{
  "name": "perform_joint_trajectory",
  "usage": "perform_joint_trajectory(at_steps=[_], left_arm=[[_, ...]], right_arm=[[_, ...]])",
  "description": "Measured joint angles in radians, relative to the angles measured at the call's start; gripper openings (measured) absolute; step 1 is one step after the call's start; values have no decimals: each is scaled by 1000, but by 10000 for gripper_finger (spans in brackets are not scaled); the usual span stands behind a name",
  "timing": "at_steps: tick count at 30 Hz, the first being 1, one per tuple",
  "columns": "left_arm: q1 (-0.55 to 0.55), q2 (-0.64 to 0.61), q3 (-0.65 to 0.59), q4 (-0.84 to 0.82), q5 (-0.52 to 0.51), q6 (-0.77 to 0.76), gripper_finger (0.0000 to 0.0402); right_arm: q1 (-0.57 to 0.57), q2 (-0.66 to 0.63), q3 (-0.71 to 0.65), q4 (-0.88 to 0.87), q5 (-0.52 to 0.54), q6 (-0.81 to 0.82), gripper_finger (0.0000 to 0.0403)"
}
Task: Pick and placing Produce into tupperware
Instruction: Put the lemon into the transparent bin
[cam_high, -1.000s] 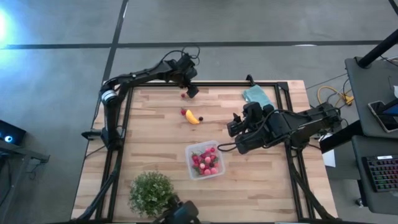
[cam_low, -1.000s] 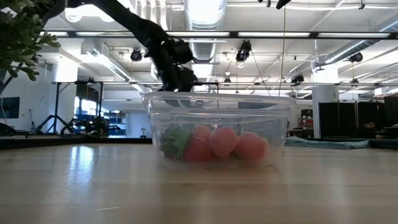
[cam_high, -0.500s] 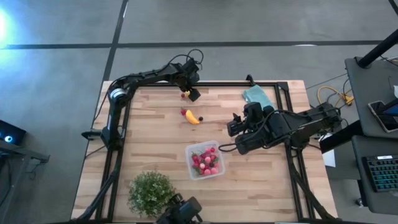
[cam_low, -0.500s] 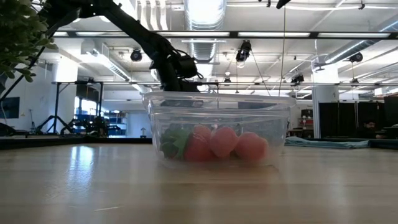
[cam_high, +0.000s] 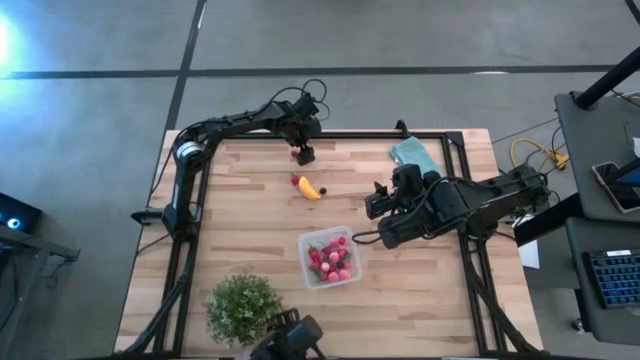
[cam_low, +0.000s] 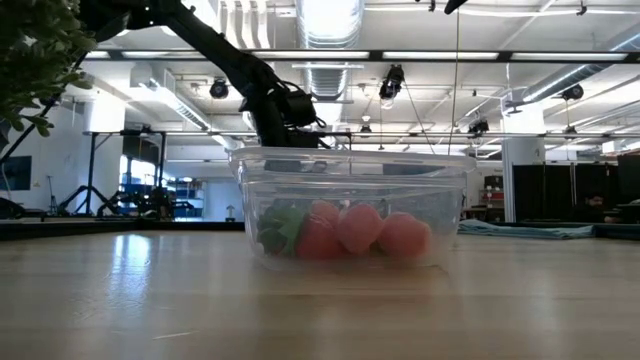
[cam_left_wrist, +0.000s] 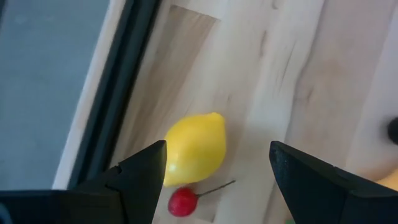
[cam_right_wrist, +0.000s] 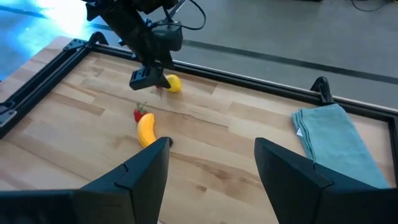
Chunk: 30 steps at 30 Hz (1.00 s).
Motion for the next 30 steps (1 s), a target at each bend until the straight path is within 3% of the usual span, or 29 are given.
perform_joint_trajectory(at_steps=[4, 18, 30], left_arm=[[0, -1, -14, -14, 42, 4, 269], [2, -3, -51, 33, 17, 160, 269], [8, 10, -62, 130, 24, 288, 269]], right_arm=[[0, 0, 0, 1, 0, 0, 228], [4, 0, 0, 1, 0, -9, 228], [108, 1, -5, -9, -48, -51, 228]])
